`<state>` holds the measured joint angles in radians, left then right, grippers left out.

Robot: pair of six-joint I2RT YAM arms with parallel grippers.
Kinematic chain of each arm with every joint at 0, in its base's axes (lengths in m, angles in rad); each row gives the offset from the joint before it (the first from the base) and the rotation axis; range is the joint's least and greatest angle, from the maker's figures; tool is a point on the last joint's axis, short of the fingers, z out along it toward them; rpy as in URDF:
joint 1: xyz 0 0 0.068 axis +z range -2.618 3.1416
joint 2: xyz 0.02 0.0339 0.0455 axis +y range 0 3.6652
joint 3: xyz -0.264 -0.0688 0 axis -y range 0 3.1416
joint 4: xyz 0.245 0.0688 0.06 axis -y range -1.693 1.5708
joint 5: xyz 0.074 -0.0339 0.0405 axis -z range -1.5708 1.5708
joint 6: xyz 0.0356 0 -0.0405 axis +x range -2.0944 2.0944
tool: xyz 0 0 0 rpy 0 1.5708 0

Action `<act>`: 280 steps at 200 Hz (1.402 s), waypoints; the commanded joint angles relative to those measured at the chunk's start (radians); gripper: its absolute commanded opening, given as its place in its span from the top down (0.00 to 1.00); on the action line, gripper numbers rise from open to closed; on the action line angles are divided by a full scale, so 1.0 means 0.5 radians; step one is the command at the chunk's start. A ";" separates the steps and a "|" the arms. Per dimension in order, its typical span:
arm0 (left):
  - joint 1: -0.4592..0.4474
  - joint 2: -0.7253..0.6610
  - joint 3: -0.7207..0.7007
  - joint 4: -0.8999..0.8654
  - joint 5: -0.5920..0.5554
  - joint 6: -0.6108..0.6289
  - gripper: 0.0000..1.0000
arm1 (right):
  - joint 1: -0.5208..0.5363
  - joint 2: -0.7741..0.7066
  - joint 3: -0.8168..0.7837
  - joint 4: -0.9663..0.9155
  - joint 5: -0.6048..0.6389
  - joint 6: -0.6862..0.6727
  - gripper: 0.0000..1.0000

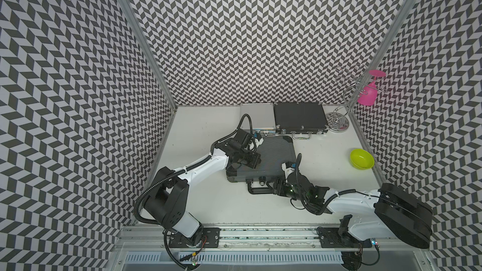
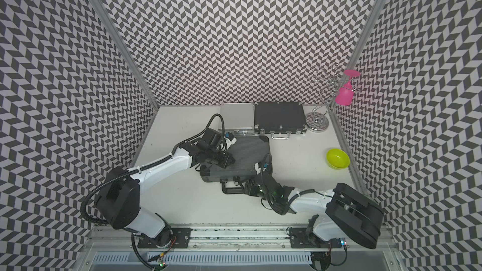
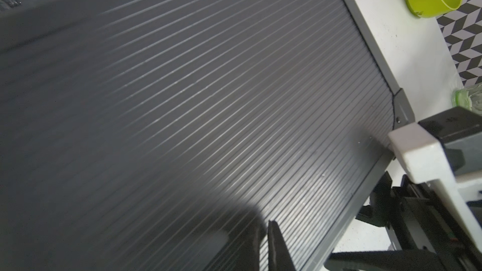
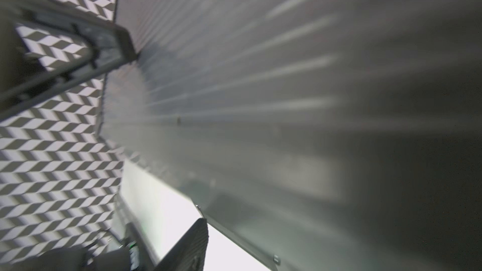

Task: Close the poker set cases
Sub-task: Adjust the poker set case at the center of the board.

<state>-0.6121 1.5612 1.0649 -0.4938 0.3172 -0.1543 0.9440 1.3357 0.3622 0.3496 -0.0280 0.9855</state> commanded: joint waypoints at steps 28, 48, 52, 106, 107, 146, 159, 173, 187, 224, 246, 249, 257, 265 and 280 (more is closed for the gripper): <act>0.055 0.130 -0.105 -0.334 -0.276 0.017 0.88 | 0.002 -0.130 0.078 0.212 -0.293 -0.004 0.35; 0.055 0.126 -0.109 -0.333 -0.276 0.013 0.88 | 0.002 -0.155 0.117 0.186 -0.281 -0.005 0.35; 0.055 0.124 -0.110 -0.335 -0.276 0.013 0.88 | 0.002 -0.164 0.124 0.178 -0.274 -0.005 0.35; 0.052 0.092 -0.156 -0.305 -0.274 0.006 0.87 | 0.002 -0.249 0.212 0.084 -0.138 -0.027 0.33; 0.054 0.091 -0.157 -0.304 -0.275 0.005 0.87 | 0.002 -0.250 0.213 0.082 -0.137 -0.028 0.33; 0.052 0.091 -0.169 -0.295 -0.271 0.000 0.87 | 0.002 -0.210 0.285 0.091 -0.110 -0.044 0.32; 0.052 0.084 -0.166 -0.295 -0.271 0.000 0.87 | 0.002 -0.169 0.317 0.065 -0.092 -0.052 0.32; 0.051 0.062 -0.169 -0.292 -0.283 -0.009 0.87 | -0.004 -0.122 0.338 0.054 -0.078 -0.061 0.33; 0.051 0.013 -0.175 -0.283 -0.318 -0.016 0.87 | -0.007 -0.079 0.352 0.043 -0.068 -0.063 0.33; 0.053 -0.091 -0.184 -0.286 -0.389 -0.003 0.84 | -0.013 0.020 0.351 0.048 -0.101 -0.060 0.33; 0.055 -0.089 -0.187 -0.291 -0.410 -0.015 0.82 | -0.014 0.052 0.331 0.075 -0.121 -0.054 0.34; 0.054 -0.091 -0.188 -0.292 -0.410 -0.015 0.82 | -0.013 0.055 0.328 0.078 -0.126 -0.054 0.34; 0.055 -0.106 -0.186 -0.289 -0.416 -0.021 0.82 | -0.015 0.066 0.322 0.078 -0.130 -0.054 0.34; 0.053 -0.127 -0.180 -0.296 -0.432 -0.025 0.83 | -0.014 0.071 0.322 0.071 -0.126 -0.054 0.34; 0.054 -0.190 -0.174 -0.313 -0.463 -0.034 0.82 | -0.014 0.086 0.314 0.071 -0.128 -0.047 0.34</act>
<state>-0.5995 1.4799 1.0180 -0.5133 0.1963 -0.1585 0.9390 1.3476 0.5385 0.4122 -0.0834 0.9638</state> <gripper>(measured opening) 0.175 0.657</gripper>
